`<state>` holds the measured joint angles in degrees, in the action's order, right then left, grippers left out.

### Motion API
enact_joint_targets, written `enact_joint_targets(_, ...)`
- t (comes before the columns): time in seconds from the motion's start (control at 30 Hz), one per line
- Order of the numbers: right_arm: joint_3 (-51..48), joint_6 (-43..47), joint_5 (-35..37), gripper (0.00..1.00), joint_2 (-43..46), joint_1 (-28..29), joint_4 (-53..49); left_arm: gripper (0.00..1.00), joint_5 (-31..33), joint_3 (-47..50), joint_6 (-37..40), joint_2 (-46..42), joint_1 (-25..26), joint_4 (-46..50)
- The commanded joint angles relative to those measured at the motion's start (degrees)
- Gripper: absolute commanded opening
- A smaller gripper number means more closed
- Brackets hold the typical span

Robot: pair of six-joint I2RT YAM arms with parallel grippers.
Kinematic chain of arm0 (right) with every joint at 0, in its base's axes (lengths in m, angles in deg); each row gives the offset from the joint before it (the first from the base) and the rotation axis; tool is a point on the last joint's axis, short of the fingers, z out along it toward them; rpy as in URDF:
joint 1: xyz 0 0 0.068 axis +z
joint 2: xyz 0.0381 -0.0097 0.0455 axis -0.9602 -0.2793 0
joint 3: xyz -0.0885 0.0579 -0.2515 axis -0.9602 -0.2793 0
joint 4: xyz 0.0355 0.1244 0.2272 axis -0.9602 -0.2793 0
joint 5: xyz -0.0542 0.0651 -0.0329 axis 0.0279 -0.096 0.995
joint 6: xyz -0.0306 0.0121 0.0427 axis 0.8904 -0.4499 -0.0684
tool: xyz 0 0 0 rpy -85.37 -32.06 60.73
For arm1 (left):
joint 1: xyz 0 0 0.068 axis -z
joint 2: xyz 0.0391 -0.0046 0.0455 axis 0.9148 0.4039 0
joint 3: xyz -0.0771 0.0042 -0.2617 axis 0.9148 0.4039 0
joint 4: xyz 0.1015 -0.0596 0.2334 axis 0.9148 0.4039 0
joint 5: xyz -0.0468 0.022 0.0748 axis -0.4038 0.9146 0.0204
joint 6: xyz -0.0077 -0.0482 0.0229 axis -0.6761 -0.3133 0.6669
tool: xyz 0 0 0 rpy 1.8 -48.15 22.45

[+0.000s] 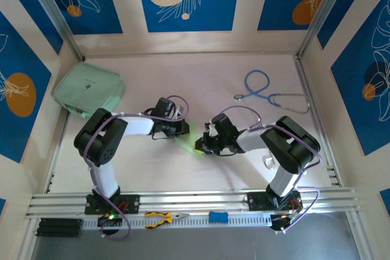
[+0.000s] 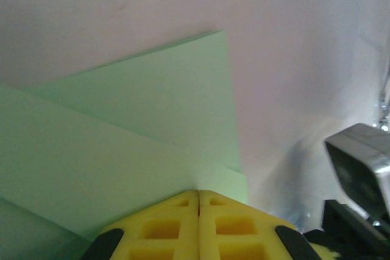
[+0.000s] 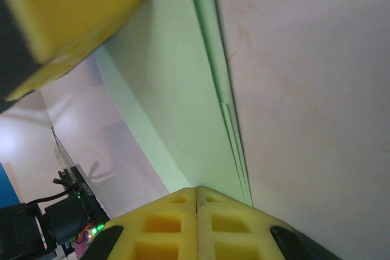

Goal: Fold a paper plane with a square sheet of paper (pick it up from the middle)
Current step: Fourth fold the wing at the center of the table.

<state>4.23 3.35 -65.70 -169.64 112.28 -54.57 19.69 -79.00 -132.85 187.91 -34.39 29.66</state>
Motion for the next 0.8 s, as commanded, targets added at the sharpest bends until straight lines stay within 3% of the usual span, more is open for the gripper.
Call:
enact_joint_targets(0.0,1.4,2.8,-1.8,0.00,1.6,-0.6,-10.7,0.09,0.9,1.6,1.6,1.1,0.2,1.3)
enact_joint_targets(0.2,5.8,4.5,-2.6,0.02,3.6,-2.5,-12.3,0.08,1.1,2.7,2.4,0.9,0.2,1.9)
enact_joint_targets(0.47,9.1,3.6,-6.0,0.02,-4.1,-2.2,-7.5,0.09,0.8,2.3,2.7,1.0,0.1,2.2)
enact_joint_targets(0.77,-0.3,2.1,-5.4,0.03,-3.3,-2.1,-3.4,0.08,1.3,2.1,2.8,1.2,0.1,3.2)
